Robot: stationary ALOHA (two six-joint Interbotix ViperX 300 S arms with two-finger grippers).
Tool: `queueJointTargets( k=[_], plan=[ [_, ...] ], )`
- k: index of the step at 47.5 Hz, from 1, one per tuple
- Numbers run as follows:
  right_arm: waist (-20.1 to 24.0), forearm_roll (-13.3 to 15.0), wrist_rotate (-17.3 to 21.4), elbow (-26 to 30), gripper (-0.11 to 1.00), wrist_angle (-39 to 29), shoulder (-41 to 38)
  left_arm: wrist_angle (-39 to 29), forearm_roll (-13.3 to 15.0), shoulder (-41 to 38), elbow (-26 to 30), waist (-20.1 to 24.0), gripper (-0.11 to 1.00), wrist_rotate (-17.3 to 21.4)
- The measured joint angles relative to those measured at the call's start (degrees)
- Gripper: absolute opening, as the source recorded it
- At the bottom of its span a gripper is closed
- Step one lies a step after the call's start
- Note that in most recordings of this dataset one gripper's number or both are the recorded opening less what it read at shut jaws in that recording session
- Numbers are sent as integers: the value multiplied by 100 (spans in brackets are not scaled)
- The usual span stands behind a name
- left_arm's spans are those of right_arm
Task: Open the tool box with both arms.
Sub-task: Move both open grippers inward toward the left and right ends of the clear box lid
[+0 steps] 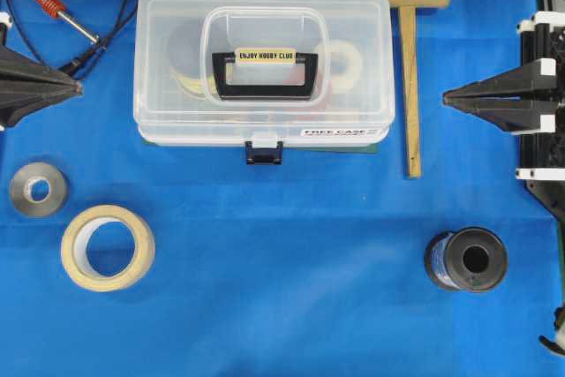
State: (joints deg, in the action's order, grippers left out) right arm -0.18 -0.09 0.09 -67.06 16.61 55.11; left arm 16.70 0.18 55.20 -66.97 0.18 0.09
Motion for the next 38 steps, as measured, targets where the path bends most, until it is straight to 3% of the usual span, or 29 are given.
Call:
queueJointTargets(
  k=[8, 17, 28, 32, 38],
  plan=[
    [-44, 0, 0, 62, 0, -229, -9, -563, 158, 79, 0, 0, 0, 79],
    [-149, -44, 26, 176, 0, -976, 53, -1415, 167, 466, 53, 9, 0, 79],
    [-510, -246, 53, 185, 2, -1661, 105, -2241, 167, 527, 62, 352, 0, 79],
    [-650, -299, 62, 185, 20, -1881, 79, -2347, 167, 466, 62, 519, 13, 79],
    [-844, -308, 70, 185, 60, -2232, -70, -2531, 167, 343, 9, 782, 51, 79]
  ],
)
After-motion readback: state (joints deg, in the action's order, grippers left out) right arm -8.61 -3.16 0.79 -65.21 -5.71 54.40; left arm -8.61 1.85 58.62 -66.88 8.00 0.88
